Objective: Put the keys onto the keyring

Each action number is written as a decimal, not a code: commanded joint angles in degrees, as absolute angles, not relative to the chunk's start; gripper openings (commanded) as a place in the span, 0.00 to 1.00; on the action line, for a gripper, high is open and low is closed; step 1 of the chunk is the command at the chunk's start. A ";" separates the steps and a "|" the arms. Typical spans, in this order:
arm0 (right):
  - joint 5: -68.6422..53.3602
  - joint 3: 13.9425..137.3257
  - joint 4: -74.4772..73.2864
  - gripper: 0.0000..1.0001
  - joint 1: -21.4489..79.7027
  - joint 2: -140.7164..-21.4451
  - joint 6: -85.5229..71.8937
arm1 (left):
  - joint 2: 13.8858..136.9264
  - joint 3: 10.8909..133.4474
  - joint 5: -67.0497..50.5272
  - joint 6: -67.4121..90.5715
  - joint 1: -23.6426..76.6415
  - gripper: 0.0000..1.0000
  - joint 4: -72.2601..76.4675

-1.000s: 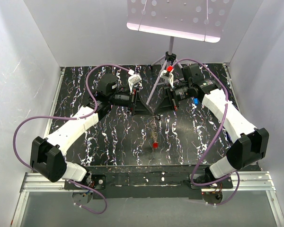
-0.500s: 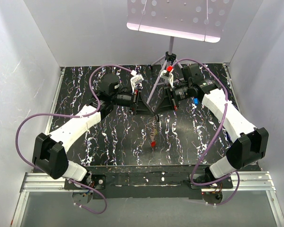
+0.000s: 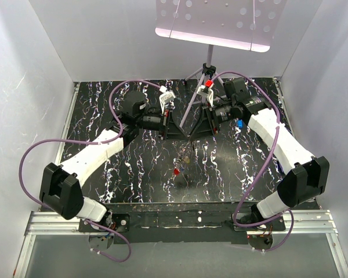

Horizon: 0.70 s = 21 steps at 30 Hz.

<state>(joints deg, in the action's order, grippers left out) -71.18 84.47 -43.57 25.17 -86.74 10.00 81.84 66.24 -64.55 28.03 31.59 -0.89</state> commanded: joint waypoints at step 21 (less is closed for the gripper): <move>-70.50 106.96 -47.11 0.43 18.98 -87.27 7.03 | 77.86 41.57 -17.76 51.76 39.81 0.00 84.72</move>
